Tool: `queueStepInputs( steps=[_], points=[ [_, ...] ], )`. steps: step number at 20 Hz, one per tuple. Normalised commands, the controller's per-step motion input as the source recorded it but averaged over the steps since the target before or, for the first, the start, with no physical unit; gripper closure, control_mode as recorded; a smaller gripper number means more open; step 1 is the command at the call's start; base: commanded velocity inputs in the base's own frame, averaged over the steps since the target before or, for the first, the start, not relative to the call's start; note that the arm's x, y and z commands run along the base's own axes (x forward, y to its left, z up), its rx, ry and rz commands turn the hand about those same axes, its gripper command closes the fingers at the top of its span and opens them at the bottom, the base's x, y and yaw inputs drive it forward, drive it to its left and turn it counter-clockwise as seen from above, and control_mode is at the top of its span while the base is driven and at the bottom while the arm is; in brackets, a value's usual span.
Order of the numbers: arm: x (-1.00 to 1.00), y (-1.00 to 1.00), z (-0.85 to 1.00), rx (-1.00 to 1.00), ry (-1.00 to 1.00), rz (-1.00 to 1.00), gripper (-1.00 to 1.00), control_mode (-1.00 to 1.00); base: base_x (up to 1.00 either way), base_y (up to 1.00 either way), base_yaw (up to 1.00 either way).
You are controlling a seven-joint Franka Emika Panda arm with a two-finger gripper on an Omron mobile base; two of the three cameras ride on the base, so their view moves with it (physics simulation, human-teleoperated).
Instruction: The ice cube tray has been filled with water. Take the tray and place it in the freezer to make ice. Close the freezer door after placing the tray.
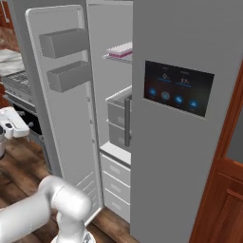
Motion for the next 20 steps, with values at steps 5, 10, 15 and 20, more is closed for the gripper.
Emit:
queueStepInputs(
  steps=[5,10,15,20],
  points=[
    [0.38,0.04,-0.19,0.0,0.0,0.0,-1.0,-1.0,0.0,0.0,0.0],
    [0.44,0.04,-0.2,0.0,0.0,-0.02,-1.0,-1.0,0.0,0.0,0.0],
    [0.47,0.2,-0.2,0.0,0.0,-0.1,-1.0,-1.0,0.0,0.0,0.0],
    [0.23,0.34,-0.11,0.0,0.0,-0.15,-1.0,-1.0,0.0,0.0,0.0]
  ],
)
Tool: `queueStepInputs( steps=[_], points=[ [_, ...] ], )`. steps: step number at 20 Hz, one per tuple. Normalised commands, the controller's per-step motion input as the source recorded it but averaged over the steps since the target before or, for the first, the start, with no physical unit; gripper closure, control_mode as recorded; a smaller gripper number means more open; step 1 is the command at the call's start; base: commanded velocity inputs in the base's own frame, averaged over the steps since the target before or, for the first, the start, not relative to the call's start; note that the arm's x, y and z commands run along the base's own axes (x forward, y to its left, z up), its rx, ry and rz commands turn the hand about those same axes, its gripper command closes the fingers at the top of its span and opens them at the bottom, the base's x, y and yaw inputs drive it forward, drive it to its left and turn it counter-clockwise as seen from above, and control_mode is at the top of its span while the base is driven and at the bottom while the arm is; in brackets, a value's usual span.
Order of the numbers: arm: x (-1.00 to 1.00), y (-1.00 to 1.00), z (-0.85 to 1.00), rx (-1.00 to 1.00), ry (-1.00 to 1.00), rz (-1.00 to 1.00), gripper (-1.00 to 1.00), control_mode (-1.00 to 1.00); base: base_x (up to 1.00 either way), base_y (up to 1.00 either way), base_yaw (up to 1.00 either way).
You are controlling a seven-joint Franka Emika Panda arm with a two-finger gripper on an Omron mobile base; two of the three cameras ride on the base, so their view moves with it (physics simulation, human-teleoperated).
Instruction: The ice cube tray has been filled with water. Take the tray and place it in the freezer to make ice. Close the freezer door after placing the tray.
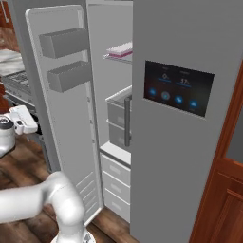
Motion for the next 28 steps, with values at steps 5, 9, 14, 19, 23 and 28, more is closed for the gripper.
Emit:
queueStepInputs(
  steps=[5,9,14,19,23,28],
  points=[
    [0.04,0.12,-0.01,0.0,0.0,-0.15,-1.0,-1.0,0.0,0.0,0.0],
    [0.0,-0.15,0.0,0.04,0.0,-0.11,-1.0,-1.0,0.0,0.0,0.0],
    [0.05,-0.27,-0.03,0.06,0.0,-0.07,-1.0,-1.0,0.0,0.0,0.0],
    [0.16,-0.26,-0.11,0.07,-0.01,-0.04,-1.0,-1.0,0.0,0.0,0.0],
    [0.08,-0.27,-0.08,0.07,-0.04,-0.02,-1.0,-1.0,0.0,0.0,0.0],
    [-0.05,-0.43,0.0,0.1,-0.11,-0.04,-1.0,-1.0,0.0,0.0,0.0]
  ],
)
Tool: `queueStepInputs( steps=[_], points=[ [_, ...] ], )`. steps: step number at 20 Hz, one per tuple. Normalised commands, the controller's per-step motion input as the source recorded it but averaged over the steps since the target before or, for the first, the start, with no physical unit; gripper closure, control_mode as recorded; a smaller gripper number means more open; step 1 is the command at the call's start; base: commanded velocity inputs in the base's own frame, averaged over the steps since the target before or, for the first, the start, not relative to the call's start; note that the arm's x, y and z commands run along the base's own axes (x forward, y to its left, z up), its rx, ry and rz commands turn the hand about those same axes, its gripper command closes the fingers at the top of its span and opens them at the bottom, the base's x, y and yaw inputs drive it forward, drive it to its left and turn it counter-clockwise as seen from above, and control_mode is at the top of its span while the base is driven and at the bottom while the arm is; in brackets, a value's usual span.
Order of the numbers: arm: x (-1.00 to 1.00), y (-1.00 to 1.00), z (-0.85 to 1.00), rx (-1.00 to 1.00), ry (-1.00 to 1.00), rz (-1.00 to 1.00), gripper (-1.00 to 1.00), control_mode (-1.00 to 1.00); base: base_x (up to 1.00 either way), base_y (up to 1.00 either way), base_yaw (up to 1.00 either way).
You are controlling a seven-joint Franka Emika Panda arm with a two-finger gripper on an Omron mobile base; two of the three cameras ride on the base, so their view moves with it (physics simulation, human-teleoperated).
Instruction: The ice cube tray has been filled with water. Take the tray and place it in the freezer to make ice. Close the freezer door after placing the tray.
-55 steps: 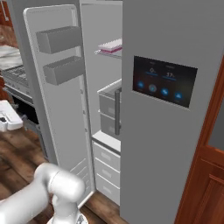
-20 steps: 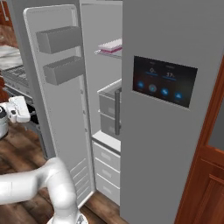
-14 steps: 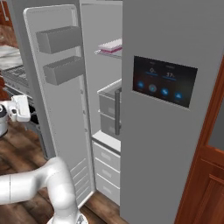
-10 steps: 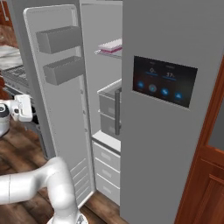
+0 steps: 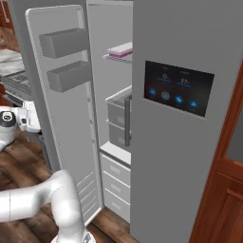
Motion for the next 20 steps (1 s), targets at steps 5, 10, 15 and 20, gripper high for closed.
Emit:
queueStepInputs(
  steps=[5,10,15,20],
  points=[
    [-0.13,-0.52,0.0,0.12,-0.13,-0.07,-1.0,-1.0,0.0,0.0,0.0],
    [-0.36,-0.62,0.0,0.13,-0.09,-0.12,-1.0,-1.0,0.0,0.0,0.0],
    [-0.32,-0.79,0.0,0.16,-0.14,-0.16,-1.0,-1.0,0.0,0.0,0.0],
    [-0.04,-0.91,0.0,0.19,-0.27,-0.07,-1.0,-1.0,0.0,0.0,0.0]
  ],
)
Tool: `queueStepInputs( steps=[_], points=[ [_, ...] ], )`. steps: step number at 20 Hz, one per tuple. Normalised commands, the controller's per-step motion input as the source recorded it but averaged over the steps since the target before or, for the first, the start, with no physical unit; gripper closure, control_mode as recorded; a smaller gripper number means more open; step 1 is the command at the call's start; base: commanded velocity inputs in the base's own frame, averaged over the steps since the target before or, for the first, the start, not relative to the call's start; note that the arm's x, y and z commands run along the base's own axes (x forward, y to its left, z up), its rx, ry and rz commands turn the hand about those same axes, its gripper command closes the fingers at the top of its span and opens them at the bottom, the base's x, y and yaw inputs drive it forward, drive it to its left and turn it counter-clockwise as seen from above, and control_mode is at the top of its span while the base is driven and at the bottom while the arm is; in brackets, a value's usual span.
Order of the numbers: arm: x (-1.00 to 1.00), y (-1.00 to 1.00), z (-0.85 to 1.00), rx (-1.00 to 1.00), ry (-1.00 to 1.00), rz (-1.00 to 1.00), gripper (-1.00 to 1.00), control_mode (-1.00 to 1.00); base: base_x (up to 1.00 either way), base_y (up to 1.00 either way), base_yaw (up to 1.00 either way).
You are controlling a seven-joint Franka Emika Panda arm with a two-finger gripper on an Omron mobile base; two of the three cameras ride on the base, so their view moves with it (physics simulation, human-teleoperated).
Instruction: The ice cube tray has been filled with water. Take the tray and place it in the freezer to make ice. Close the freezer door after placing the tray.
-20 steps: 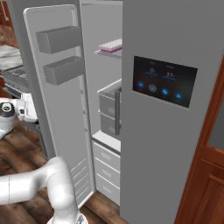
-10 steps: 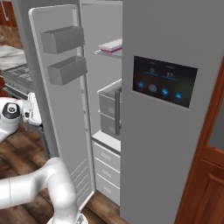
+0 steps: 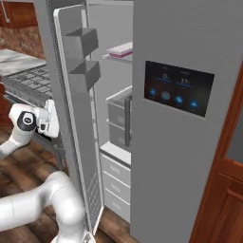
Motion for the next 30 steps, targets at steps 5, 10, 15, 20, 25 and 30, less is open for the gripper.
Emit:
queueStepInputs(
  steps=[5,10,15,20,25,30],
  points=[
    [0.02,-0.85,0.0,0.19,-0.26,-0.03,-1.0,-1.0,0.0,0.0,0.0],
    [0.04,-0.8,0.0,0.17,-0.32,-0.03,-1.0,-1.0,0.0,0.0,0.0],
    [0.33,-0.72,0.0,0.17,-0.29,-0.01,-1.0,-1.0,0.0,0.0,0.0],
    [0.31,-0.73,0.0,0.2,-0.22,0.0,-1.0,-1.0,0.0,0.0,0.0],
    [0.22,-0.52,0.07,0.2,-0.14,0.0,-1.0,-1.0,0.0,0.0,0.0],
    [0.35,-0.46,0.17,0.2,-0.12,0.0,-1.0,-1.0,0.0,0.0,0.0]
  ],
)
